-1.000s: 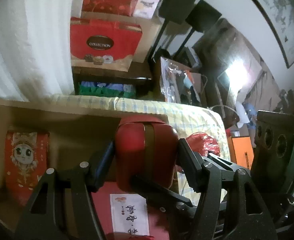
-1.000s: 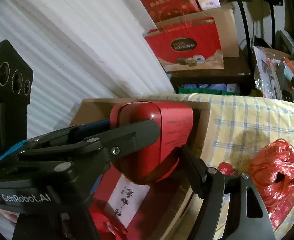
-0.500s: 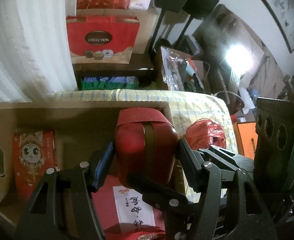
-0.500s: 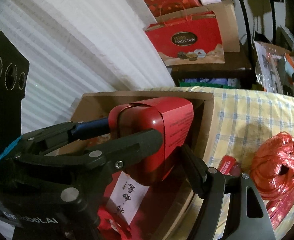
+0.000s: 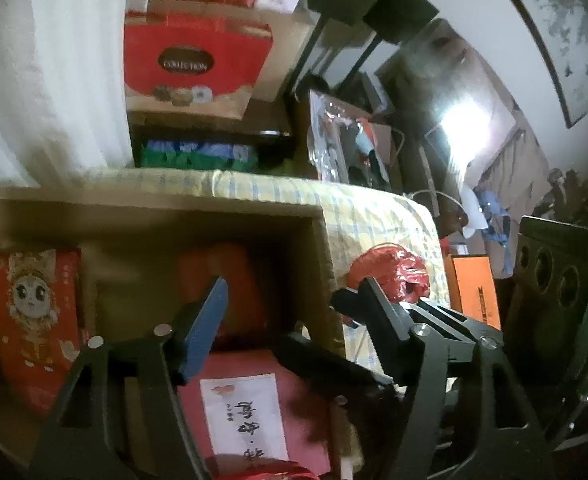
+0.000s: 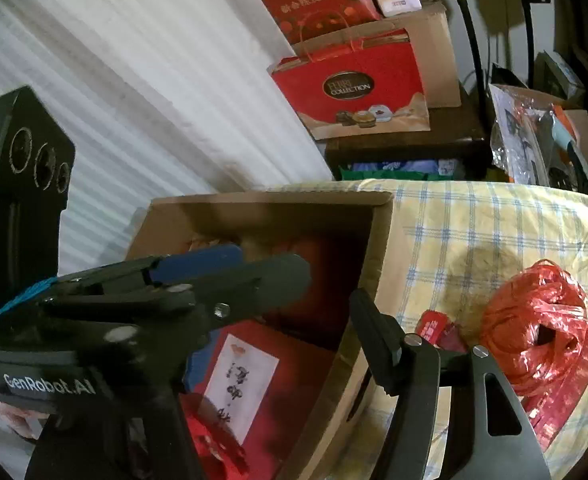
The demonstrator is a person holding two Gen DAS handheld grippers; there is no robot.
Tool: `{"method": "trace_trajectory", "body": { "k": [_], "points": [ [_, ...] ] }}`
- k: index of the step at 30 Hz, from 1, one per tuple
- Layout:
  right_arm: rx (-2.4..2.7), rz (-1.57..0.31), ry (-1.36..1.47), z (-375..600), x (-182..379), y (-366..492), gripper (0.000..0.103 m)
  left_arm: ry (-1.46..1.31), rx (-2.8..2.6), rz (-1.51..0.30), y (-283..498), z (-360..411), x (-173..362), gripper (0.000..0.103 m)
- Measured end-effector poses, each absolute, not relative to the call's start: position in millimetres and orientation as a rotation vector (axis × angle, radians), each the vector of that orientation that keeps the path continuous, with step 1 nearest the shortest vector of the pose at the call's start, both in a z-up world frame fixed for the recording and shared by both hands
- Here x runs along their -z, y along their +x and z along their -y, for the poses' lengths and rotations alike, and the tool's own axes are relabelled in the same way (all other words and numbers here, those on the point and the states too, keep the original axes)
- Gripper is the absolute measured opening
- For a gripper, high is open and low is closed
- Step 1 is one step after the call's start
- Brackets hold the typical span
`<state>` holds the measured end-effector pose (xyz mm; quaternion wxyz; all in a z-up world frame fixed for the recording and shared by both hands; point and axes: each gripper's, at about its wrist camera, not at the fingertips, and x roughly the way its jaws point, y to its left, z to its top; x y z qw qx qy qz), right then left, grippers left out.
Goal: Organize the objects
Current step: 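Lower the red case into the cardboard box and open the right gripper, then withdraw the right gripper from the box back over the table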
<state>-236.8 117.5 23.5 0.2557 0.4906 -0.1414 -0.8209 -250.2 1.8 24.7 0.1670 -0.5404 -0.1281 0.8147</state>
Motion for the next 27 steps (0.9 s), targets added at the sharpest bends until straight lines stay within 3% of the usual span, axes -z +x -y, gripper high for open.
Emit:
{"method": "trace_trajectory", "body": {
  "k": [11,20,27],
  "points": [
    [2.332,0.302,1.309,-145.7,-35.5,-213.1,0.073,-1.455,-2.357,0.416,-229.2,10.1,-36.2,0.088],
    [2.439,0.213,1.341,-173.3,-41.7,-193.2,0.082,-1.426,-2.401,0.309,-206.3,-5.4,-43.7,0.089],
    [2.495,0.201,1.372,-195.2,-47.5,-178.7,0.086,-1.394,-2.446,0.244,-187.7,-14.8,-49.6,0.098]
  ]
}}
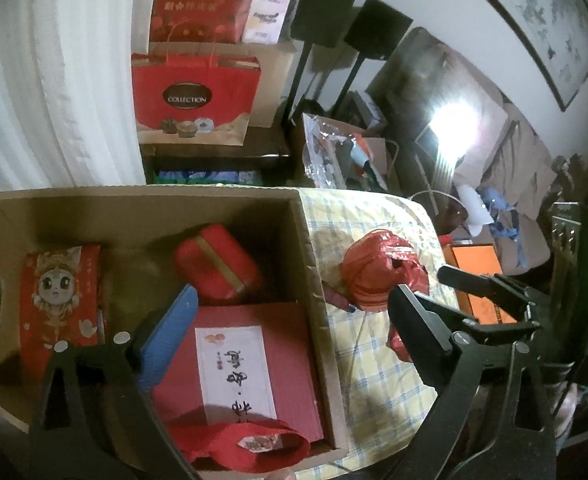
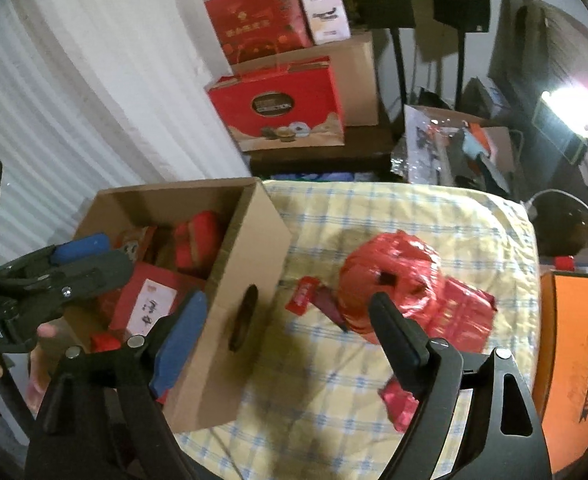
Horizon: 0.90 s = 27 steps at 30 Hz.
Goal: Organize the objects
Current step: 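Withdraw the right gripper from the box back over the table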
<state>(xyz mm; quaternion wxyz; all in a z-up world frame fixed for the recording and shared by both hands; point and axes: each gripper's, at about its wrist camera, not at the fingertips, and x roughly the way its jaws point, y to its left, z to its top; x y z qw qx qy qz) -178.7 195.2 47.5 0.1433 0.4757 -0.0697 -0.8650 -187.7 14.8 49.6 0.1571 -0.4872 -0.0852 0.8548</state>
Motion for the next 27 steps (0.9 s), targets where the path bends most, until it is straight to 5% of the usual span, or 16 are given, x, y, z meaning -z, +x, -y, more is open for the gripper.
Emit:
{"method": "trace_trajectory", "body": {
  "k": [5,7,27],
  "points": [
    [2.522,0.196,1.369,-204.2,-53.0,-170.4,0.092,-1.386,-2.455,0.195,-176.8,-23.2,-50.4,0.099],
    [2.541,0.181,1.361,-209.6,-57.0,-163.7,0.103,-1.378,-2.462,0.173,-171.1,-26.8,-51.6,0.101],
    [2.642,0.155,1.362,-240.9,-68.9,-121.9,0.102,-1.236,-2.515,-0.038,-123.7,-78.4,-66.2,0.102]
  ]
}}
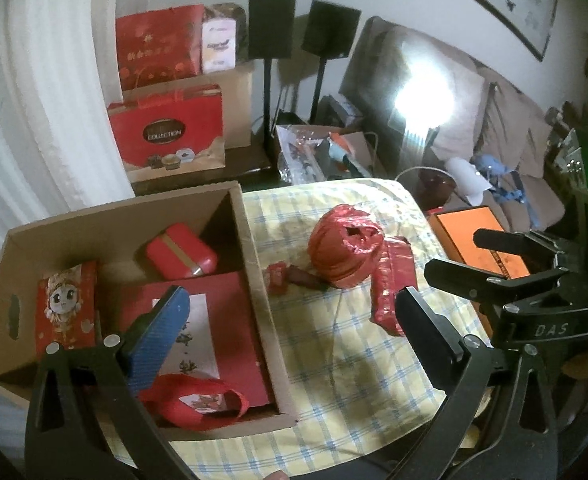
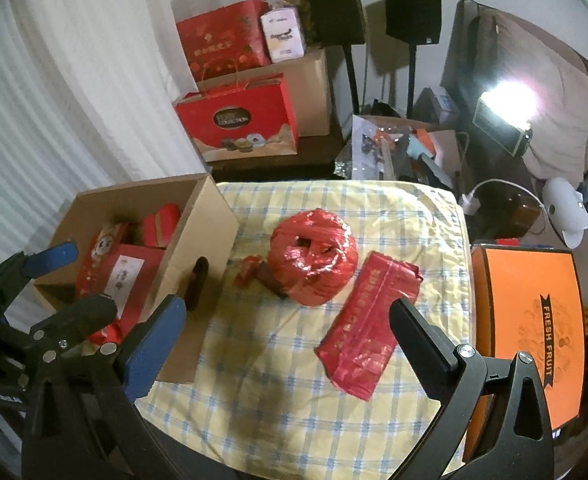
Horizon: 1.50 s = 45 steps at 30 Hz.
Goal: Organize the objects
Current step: 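Withdraw the right gripper from the box back over the table, then move both grippers to the red gold-lettered packet and close on it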
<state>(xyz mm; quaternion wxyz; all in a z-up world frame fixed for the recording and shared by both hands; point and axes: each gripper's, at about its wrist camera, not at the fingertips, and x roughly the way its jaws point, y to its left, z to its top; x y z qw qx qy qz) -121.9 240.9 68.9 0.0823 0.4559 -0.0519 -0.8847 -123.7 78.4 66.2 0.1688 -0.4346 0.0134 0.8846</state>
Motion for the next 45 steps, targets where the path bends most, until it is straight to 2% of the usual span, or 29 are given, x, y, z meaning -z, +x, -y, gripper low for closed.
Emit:
{"method": "trace_trajectory", "body": {
  "k": [14,20,23,27,29,33,38,40,42,45],
  "points": [
    [2.727,0.143,1.378,-275.0,-59.8,-102.3,0.102,-1.192,-2.497,-0.071,-105.6,-110.2,-58.9,0.102],
    [2.760,0.157,1.411,-297.0,-45.1,-97.0,0.102,-1.201,-2.437,0.012,-104.8,-127.2,-42.4,0.102],
    [2.807,0.142,1.435,-312.0,-32.6,-91.1,0.102,-1.236,-2.387,0.046,-106.3,-138.0,-30.2,0.099],
    [2.796,0.196,1.466,-327.4,-13.7,-89.4,0.102,-1.260,-2.365,0.003,-104.2,-155.7,-14.2,0.093],
    [2.783,0.219,1.486,-332.4,-4.6,-89.5,0.100,-1.278,-2.345,-0.008,-102.9,-163.3,-6.6,0.092],
    [2.768,0.221,1.511,-336.3,6.5,-90.5,0.094,-1.320,-2.315,-0.051,-106.8,-177.9,9.0,0.079],
    [2.704,0.281,1.544,-342.4,25.8,-94.7,0.086,-1.372,-2.279,-0.034,-114.7,-186.9,28.8,0.079],
    [2.662,0.318,1.569,-344.5,34.8,-97.4,0.078,-1.392,-2.262,-0.047,-116.7,-190.9,35.8,0.079],
    [2.638,0.340,1.586,-346.3,41.2,-99.5,0.072,-1.404,-2.254,-0.053,-119.0,-193.9,41.7,0.073],
    [2.619,0.370,1.598,-348.0,48.6,-102.5,0.070,-1.429,-2.238,-0.036,-123.3,-197.9,53.4,0.071]
  ]
}}
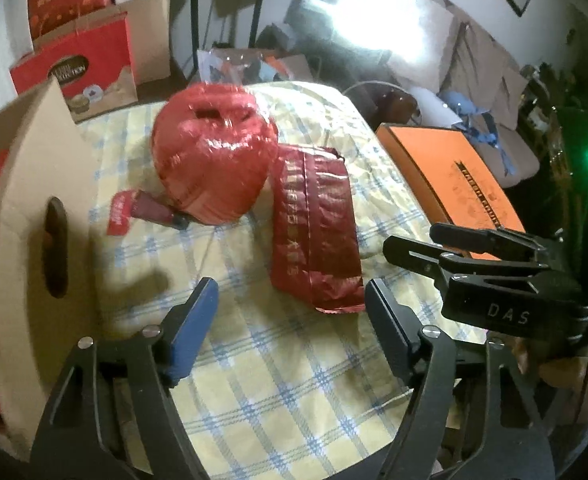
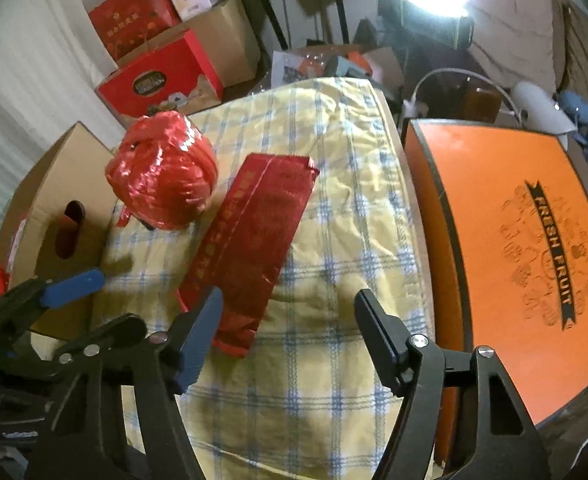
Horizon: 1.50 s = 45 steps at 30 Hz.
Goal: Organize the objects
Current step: 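Move both grippers to the red gold-lettered packet and close on it, then lift the red packet upright off the cloth with both grippers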
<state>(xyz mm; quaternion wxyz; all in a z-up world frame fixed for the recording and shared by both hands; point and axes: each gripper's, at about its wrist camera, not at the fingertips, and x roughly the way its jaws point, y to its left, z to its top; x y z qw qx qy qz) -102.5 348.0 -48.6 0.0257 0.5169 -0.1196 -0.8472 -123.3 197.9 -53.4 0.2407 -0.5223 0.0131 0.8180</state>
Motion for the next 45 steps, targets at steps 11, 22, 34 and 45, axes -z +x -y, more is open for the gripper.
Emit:
{"method": "trace_trajectory", "body": {
  "k": [11,22,34,45],
  "points": [
    [2.644,0.395,1.555,-359.4,49.2,-133.5,0.062,-1.501,-2.202,-0.004,-138.7,-208.5,89.3,0.051],
    [2.664,0.353,1.543,-367.8,60.8,-181.2,0.057,-1.525,-2.141,0.062,-147.7,-211.2,98.7,0.044],
    [2.601,0.364,1.577,-360.7,83.1,-196.9,0.025,-1.514,-2.189,0.040,-144.7,-217.9,100.1,0.013],
    [2.535,0.540,1.525,-371.5,75.4,-183.3,0.008,-1.402,-2.240,-0.005,-135.8,-215.3,82.0,0.001]
  ]
}}
